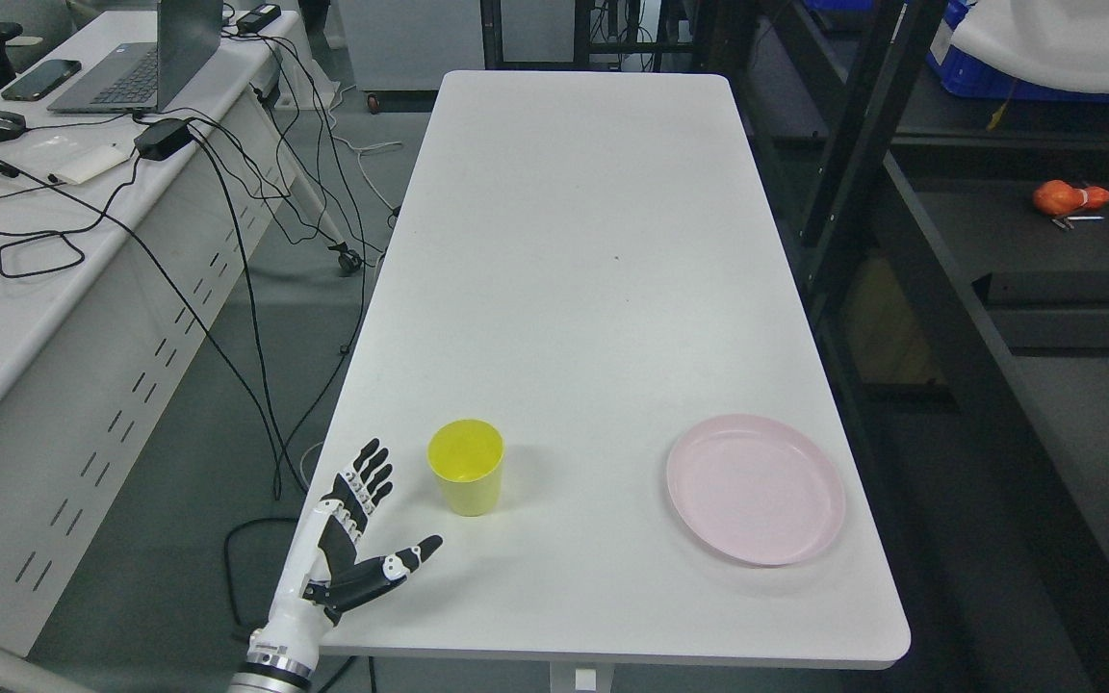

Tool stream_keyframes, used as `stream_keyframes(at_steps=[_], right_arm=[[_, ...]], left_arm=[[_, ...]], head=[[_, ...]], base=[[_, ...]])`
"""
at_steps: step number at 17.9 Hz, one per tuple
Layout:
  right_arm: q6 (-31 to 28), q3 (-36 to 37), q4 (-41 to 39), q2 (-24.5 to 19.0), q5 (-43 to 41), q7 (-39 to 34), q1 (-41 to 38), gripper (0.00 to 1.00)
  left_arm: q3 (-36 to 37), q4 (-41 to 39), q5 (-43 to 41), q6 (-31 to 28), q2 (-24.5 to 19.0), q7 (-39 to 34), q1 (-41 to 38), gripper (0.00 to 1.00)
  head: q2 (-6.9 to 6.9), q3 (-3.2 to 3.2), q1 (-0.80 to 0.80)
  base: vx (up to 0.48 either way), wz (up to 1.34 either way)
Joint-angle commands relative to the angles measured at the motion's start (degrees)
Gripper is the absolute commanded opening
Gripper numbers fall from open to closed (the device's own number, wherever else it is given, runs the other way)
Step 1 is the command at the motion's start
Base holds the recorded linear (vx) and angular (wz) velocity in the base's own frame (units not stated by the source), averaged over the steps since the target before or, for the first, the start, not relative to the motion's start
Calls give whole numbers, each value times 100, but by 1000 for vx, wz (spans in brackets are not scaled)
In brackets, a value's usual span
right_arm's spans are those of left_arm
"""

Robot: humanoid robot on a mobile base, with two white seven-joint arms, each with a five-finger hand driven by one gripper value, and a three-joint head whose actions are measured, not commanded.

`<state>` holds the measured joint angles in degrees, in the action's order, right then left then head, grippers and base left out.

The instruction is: Place yellow IKEA cup on middle right shelf

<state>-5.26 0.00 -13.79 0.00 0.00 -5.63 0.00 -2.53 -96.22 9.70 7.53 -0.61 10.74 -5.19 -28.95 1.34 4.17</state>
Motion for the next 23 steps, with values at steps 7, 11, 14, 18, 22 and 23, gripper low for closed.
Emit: stream_keyframes(at_steps=[7,11,14,18,22,23], right_arm=[[-1,-97,-1,100,-141,1231,-62,99],[-1,-97,-1,100,-141,1231,-62,99],[-1,-97,-1,100,-141,1231,-62,99],[-1,-97,-1,100,-141,1231,-62,99],[-1,-97,-1,100,-141,1231,-62,99],[-1,-97,-1,100,-141,1231,-62,99]], left_arm=[[569,577,-21,-120,-39,16,343,99],[639,806,-21,-129,-39,16,554,99],[701,877,-30,-155,-39,16,580,99],[859,1035,-30,-164,-39,16,686,99],[1087,1044,-30,-173,-39,16,774,100],[1166,1070,-30,-173,-39,16,782,100]], head=[[0,0,0],[0,0,0],[0,0,0],[0,0,0],[0,0,0],[0,0,0]], base=[[0,0],[0,0],[0,0],[0,0],[31,5],[50,0]])
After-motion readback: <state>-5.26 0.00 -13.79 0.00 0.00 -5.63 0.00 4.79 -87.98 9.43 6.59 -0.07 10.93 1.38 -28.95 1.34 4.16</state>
